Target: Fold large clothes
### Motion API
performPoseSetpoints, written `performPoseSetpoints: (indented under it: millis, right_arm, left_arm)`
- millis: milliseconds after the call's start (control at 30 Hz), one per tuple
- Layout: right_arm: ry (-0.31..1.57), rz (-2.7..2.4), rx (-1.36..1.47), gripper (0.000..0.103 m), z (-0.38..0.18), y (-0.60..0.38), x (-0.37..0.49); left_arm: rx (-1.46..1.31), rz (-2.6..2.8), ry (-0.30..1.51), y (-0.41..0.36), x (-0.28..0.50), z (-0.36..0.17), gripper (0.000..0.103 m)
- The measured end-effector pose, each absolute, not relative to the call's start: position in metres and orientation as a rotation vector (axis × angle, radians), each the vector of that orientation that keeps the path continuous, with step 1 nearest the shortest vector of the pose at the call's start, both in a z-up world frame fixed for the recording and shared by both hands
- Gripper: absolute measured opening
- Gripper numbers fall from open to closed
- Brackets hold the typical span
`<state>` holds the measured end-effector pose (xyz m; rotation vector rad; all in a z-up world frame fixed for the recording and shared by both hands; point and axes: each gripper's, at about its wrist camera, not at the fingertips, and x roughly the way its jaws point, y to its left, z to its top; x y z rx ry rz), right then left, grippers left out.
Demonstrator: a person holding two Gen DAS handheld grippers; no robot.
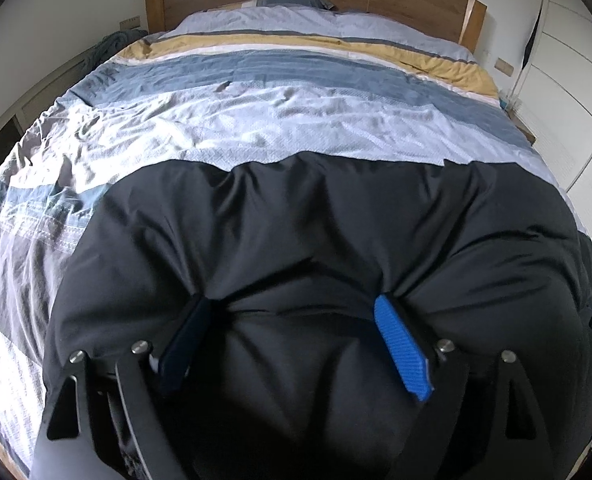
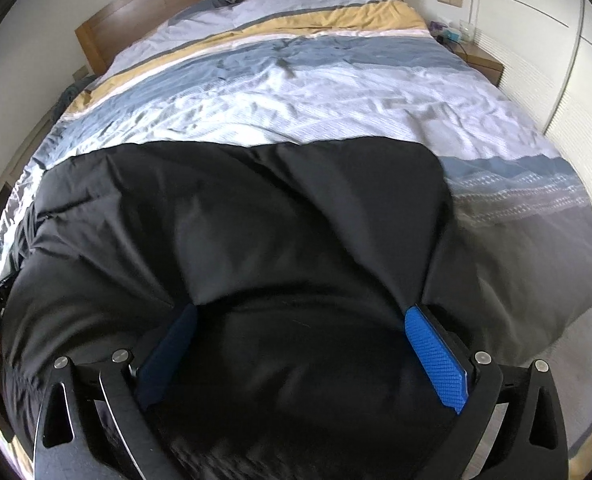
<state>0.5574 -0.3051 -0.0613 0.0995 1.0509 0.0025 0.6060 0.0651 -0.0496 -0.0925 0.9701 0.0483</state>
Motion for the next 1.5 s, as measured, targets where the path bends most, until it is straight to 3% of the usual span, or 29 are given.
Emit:
performPoseSetpoints:
  millis: [300, 633, 933, 1200, 1500]
  right_arm:
    - [1.086, -0.073, 0.049, 0.102, -0.056, -0.316, 0.544]
    - [0.963, 0.164, 0.028, 0.102, -0.014, -0.236, 0.554]
    - [1.041, 0.184, -0.020, 0.102, -0.060, -0.188, 0.625]
    - [1.089, 0.164, 0.012, 0.103, -0.079, -0.195, 0.672]
    - [1.126, 0.161, 0.123, 0.103, -0.085, -0.246, 0.681]
  left_arm:
    - [-0.029, 0.013, 1.021, 0.065, 0.605, -0.043, 0.085]
    - [-0.124, -0.131, 1.007, 0.092, 0.624, -0.022, 0.085]
    - [-0.057, -0.118, 1.069, 0.058, 0.689, -0.056, 0.087]
    - [-0.080, -0.072, 1.121, 0.058, 0.735, -0.086, 0.100]
    - [-0.209, -0.054, 1.210, 0.128, 0.739, -0.085, 0.100]
